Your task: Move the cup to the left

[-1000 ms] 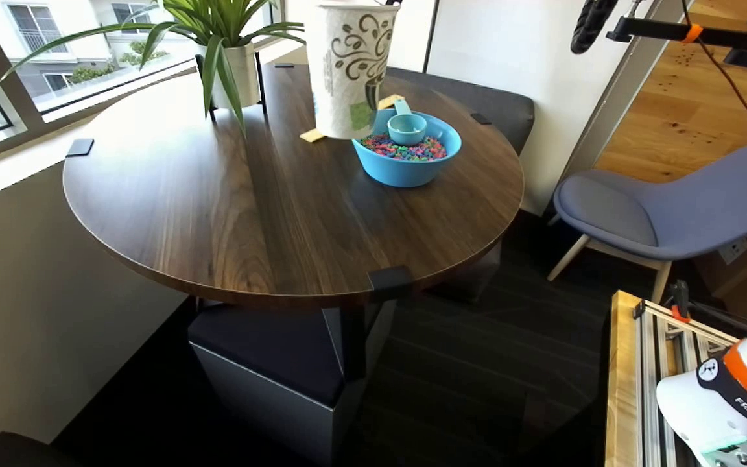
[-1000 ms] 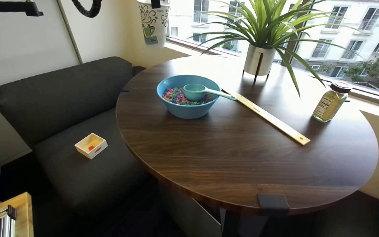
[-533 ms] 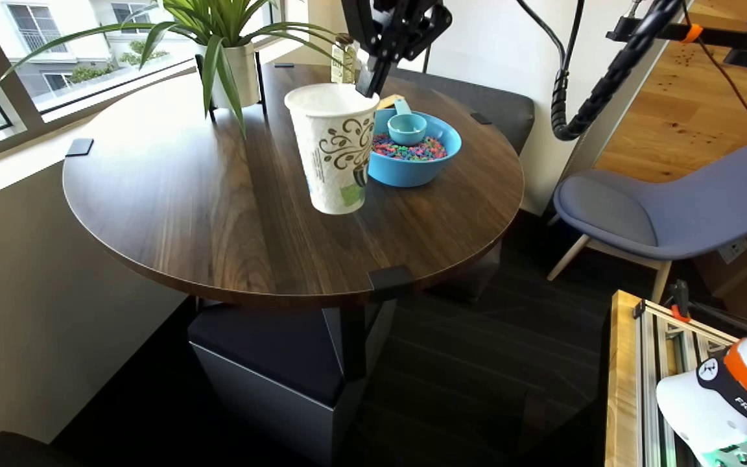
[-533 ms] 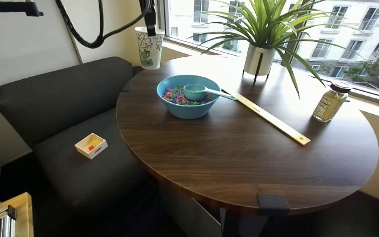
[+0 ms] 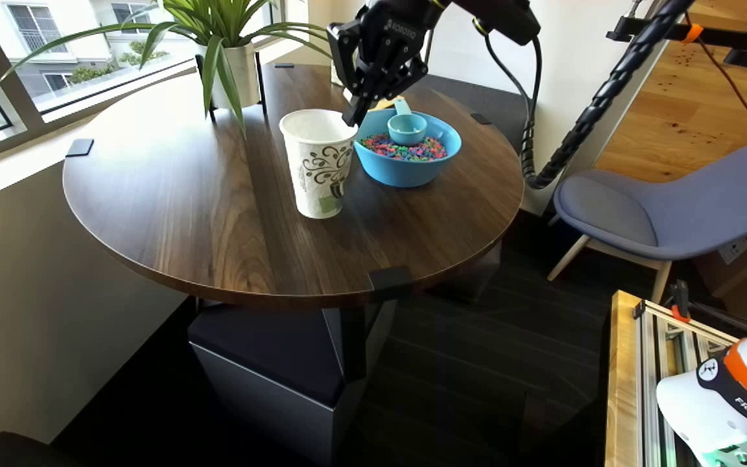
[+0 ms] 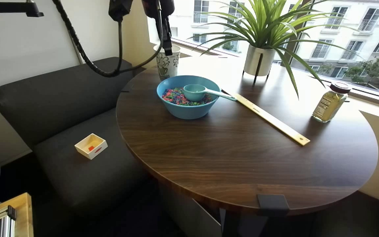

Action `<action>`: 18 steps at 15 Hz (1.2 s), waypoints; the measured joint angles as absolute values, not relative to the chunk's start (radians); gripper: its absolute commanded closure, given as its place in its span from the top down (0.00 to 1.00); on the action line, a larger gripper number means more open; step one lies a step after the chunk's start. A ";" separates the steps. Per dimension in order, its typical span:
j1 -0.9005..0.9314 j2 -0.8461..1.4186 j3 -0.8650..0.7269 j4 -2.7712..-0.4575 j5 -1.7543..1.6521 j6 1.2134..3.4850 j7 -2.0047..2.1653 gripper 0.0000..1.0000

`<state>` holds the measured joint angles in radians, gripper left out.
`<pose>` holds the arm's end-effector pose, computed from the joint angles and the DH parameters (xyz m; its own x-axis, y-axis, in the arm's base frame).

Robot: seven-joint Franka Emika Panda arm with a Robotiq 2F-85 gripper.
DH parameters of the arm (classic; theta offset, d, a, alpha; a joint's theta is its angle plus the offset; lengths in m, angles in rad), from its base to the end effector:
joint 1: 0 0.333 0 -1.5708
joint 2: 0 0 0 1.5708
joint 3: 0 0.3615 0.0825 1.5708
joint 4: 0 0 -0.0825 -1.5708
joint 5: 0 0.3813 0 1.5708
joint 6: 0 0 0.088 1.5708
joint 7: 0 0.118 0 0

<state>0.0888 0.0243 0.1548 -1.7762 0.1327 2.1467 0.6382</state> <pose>0.5850 0.1513 0.6054 0.8714 -0.4523 0.1898 -0.3853 -0.8706 -0.3058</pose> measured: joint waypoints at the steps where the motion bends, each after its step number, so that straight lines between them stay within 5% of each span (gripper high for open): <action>1: 0.089 0.024 0.152 -1.791 0.132 2.173 0.640 0.01; 2: 0.089 0.023 0.149 -1.803 0.132 2.193 0.640 0.01; 4: 0.089 0.020 0.142 -1.818 0.131 2.216 0.640 0.30; 13: 0.087 -0.091 0.122 -1.808 0.162 2.062 0.516 0.95; 18: 0.065 -0.269 0.041 -1.821 0.175 1.710 0.193 1.00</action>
